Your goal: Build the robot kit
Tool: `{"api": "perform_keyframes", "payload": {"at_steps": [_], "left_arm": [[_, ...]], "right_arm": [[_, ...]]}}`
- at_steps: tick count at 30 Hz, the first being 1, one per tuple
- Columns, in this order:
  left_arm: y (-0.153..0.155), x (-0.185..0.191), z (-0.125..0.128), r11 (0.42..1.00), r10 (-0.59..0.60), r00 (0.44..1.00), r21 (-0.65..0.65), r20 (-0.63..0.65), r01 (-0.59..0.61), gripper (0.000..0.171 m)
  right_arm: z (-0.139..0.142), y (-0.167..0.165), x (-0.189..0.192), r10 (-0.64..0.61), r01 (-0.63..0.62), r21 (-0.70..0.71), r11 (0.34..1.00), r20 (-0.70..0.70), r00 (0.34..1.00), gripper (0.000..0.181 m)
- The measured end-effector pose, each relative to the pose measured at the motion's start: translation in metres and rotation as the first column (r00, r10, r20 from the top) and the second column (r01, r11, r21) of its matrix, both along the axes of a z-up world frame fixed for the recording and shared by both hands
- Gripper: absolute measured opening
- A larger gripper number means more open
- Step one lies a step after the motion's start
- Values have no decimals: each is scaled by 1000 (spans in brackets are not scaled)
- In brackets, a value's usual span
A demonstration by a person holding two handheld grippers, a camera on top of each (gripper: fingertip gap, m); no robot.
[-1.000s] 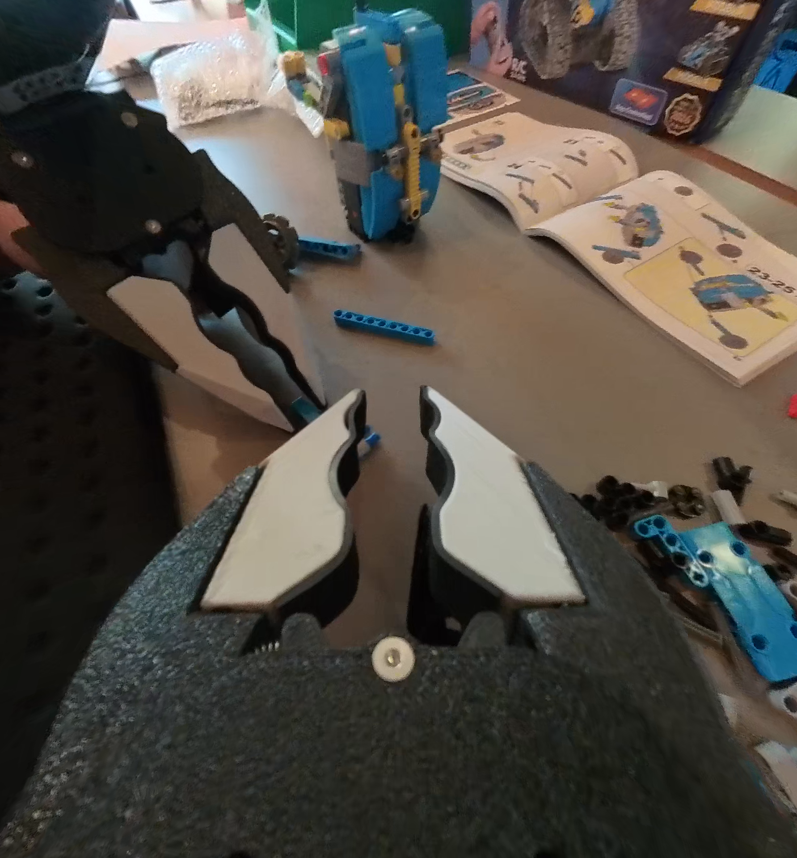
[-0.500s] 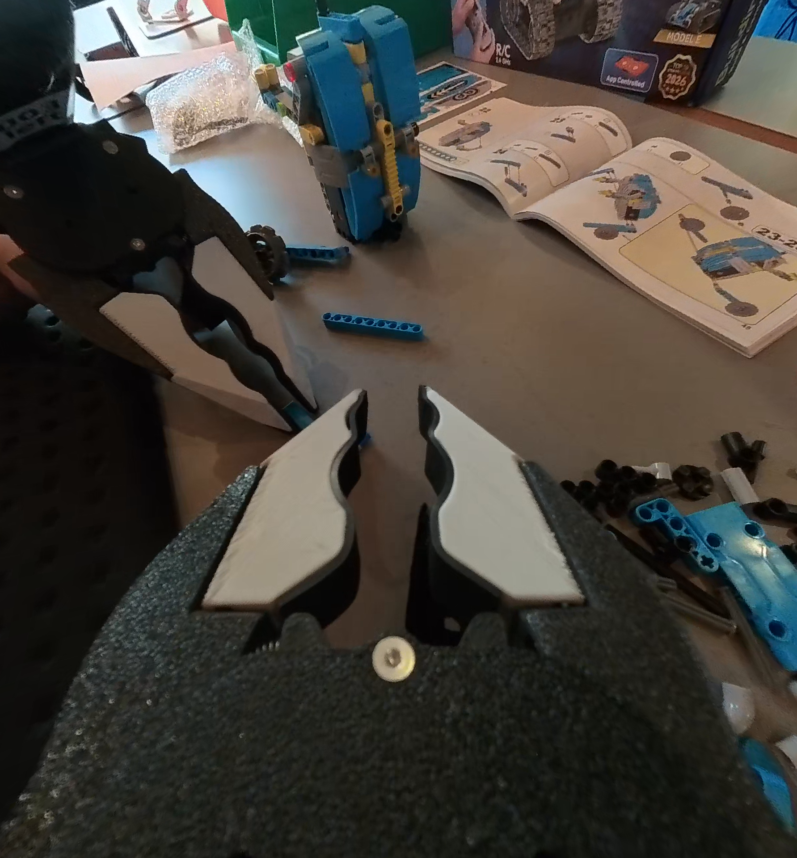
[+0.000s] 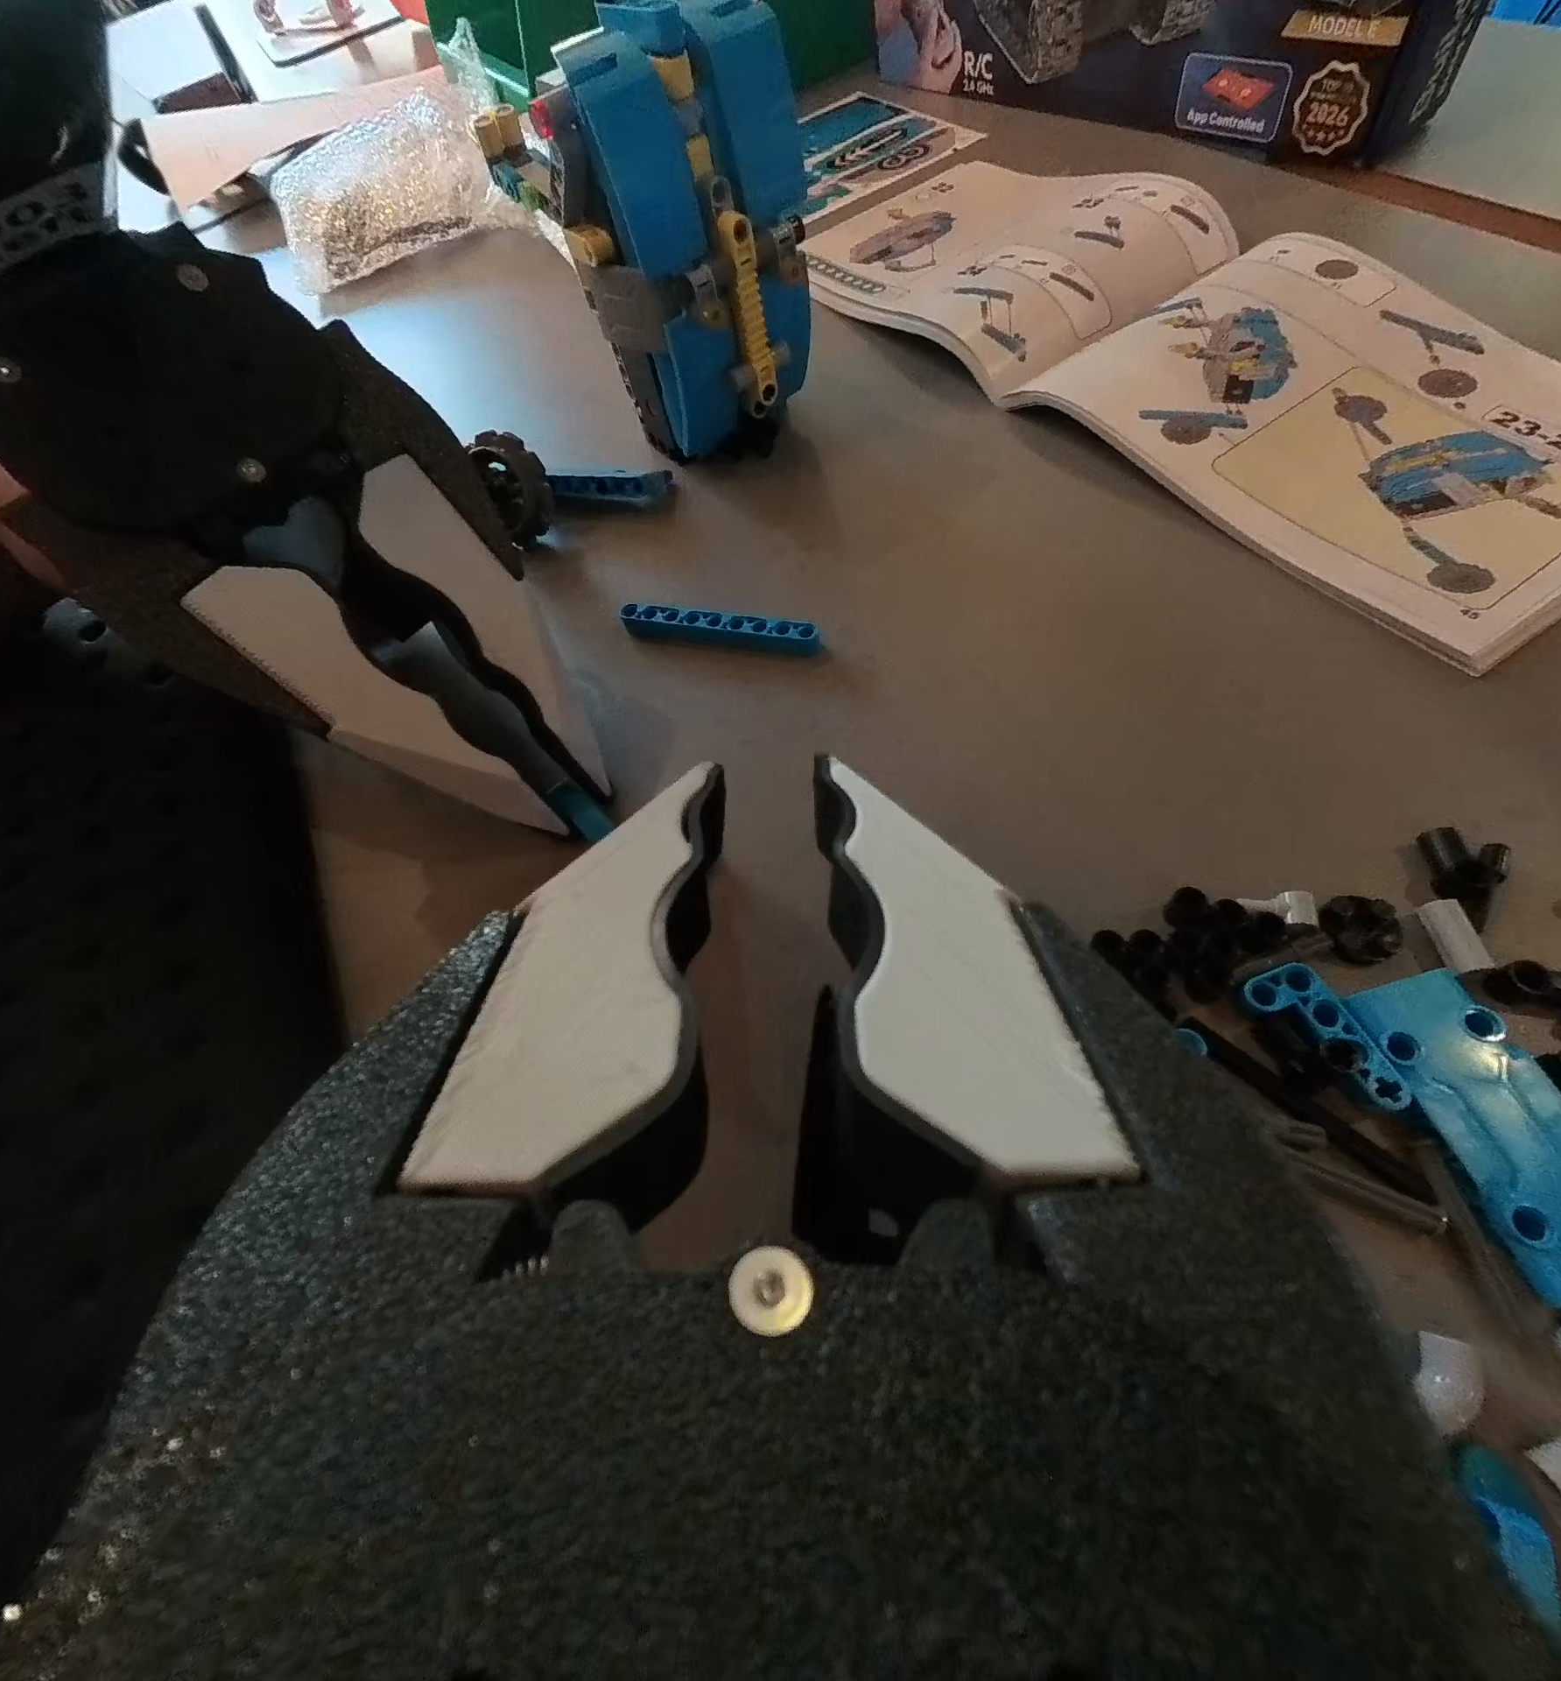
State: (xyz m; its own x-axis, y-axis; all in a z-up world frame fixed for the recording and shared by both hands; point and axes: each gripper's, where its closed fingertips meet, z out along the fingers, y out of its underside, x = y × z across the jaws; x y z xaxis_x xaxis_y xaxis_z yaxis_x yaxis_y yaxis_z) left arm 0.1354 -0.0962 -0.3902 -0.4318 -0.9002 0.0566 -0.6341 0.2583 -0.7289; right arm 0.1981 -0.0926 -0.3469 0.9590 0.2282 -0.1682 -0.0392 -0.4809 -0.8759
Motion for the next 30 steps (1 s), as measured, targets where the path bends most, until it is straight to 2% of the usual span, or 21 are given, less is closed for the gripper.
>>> {"api": "perform_keyframes", "payload": {"at_steps": [8, 16, 30], "left_arm": [[3, 1, 2, 1000, 11, 1000, -7, 6, -11, 7], [21, 1, 27, 979, 131, 991, -161, 36, -124, 7], [70, 1, 41, 936, 314, 948, -184, 44, -301, 7]], "right_arm": [[2, 0, 2, -9, 9, 10, 1000, -2, 1000, 19], [2, 0, 3, -12, 12, 10, 1000, -7, 1000, 18], [-1, 0, 3, -10, 10, -4, 1000, 6, 1000, 18]]}}
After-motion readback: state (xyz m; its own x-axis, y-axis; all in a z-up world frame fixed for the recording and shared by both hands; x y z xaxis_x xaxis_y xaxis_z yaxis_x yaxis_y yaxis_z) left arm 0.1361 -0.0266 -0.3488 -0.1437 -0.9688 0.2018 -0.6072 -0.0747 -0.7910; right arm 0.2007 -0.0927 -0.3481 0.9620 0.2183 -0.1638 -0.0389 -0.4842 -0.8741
